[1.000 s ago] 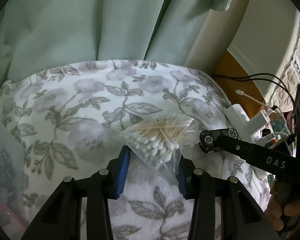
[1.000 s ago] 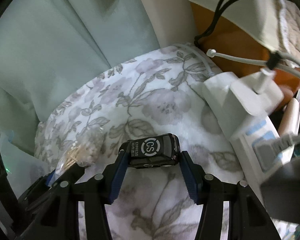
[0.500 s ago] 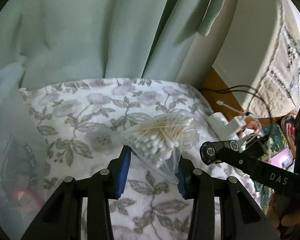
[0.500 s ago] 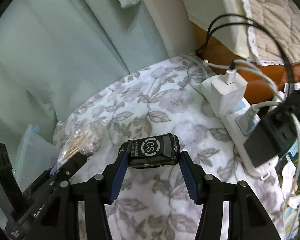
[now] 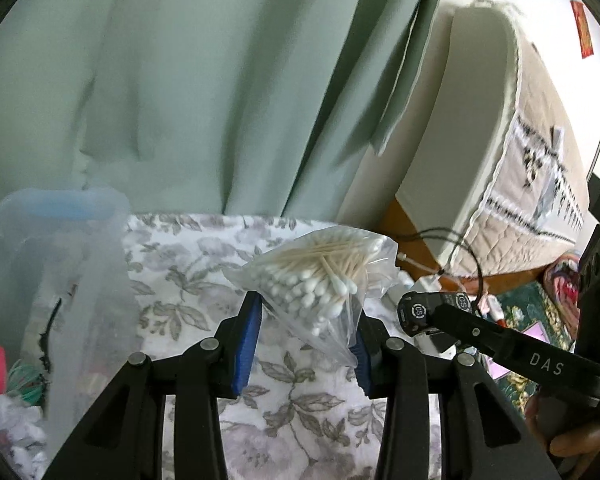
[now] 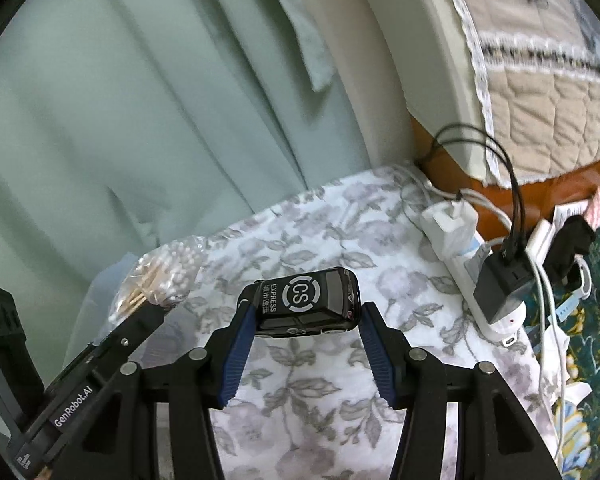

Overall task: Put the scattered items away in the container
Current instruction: 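Carry the swab bag and toy car over the clear bin with both tools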

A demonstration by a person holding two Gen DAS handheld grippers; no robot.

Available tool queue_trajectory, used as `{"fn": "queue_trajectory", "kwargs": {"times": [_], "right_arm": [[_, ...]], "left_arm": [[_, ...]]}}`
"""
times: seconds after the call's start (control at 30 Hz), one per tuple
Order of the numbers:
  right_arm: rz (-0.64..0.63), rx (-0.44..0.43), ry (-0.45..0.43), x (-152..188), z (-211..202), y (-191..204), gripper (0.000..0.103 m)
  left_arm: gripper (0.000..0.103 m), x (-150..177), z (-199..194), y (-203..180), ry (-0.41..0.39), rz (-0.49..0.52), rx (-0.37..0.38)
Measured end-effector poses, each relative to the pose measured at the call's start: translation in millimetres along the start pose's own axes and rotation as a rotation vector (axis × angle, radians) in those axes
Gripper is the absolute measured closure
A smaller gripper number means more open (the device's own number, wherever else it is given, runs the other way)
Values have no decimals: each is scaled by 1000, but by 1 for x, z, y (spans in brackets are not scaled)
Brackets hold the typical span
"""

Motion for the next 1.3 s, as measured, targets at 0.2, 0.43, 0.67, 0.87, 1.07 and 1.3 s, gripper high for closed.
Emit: {"fn": "queue_trajectory", "kwargs": {"times": [0.2, 0.43, 0.67, 0.87, 1.07, 1.3], "right_arm": [[-41, -10, -41, -7, -21, 24, 46], [-95, -12, -93, -13, -50, 46, 46], [-161, -38, -152, -19, -77, 84, 46], [-222, -70, -176, -21, -86, 120, 46], [-292, -115, -187, -25, -85, 161, 46], [-357, -180, -177, -21, -75, 206, 46]], "left_arm": [[61, -10, -31, 8, -57, -22, 6], [61, -18, -66, 16, -126, -50, 34], [61, -29, -102, 34, -199, -80, 41], [61, -37, -133, 61, -257, -122, 21], [61, -42, -159, 102, -302, -196, -26], [61, -48, -187, 149, -368, -255, -116]]}}
Point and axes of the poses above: each gripper's, at about its wrist camera, not at the fingertips, and z roughly the way its jaws point, y to its left, x to its underside, the point moved 8 cm from there along z, roughly the way its jaws point, and after that the axes turned 13 degrees about -z, right-handed, at the moved point
